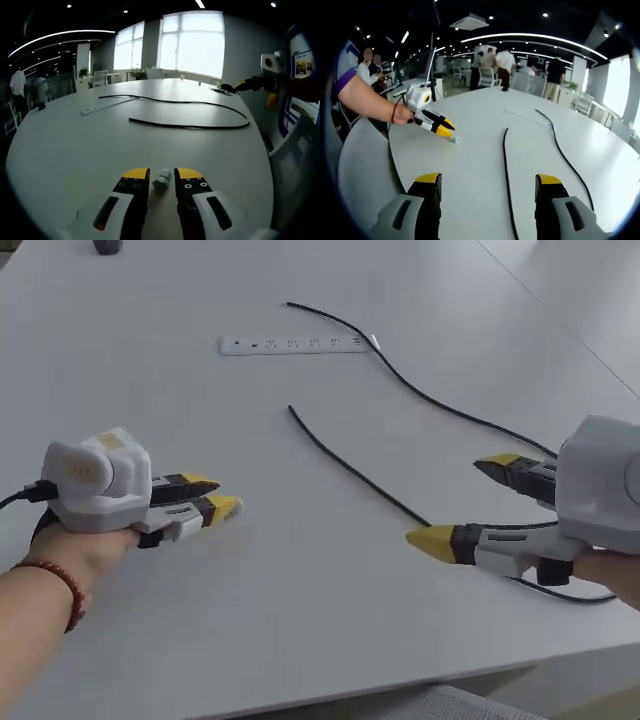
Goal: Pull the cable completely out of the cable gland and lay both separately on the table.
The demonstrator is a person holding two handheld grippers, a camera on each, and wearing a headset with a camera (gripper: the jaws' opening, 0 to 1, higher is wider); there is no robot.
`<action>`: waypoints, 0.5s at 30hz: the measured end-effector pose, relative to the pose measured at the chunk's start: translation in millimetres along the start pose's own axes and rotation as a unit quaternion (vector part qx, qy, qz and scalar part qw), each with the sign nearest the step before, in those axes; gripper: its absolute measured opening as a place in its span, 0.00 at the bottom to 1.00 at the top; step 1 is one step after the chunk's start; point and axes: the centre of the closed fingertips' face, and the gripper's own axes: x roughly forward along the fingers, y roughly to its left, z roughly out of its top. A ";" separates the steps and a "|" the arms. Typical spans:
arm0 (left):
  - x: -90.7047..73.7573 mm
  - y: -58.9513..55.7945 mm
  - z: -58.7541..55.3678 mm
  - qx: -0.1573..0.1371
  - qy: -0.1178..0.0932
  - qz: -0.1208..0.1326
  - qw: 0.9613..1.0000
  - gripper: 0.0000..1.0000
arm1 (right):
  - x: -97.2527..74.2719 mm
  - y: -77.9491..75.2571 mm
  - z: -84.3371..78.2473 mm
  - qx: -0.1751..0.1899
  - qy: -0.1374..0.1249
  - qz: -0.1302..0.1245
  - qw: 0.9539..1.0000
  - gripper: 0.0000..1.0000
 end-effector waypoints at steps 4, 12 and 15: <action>-7.1 -6.7 -5.3 0.013 0.011 -0.016 1.000 0.22 | 3.6 3.9 1.5 -0.002 -0.001 0.006 1.000 0.77; -42.5 -18.4 -6.1 0.026 0.010 -0.028 0.999 0.28 | 6.3 10.1 1.0 -0.002 -0.001 0.013 1.000 0.76; -59.4 -22.0 -0.9 0.027 -0.002 -0.029 0.999 0.31 | 6.5 11.2 0.7 -0.001 -0.002 0.014 1.000 0.76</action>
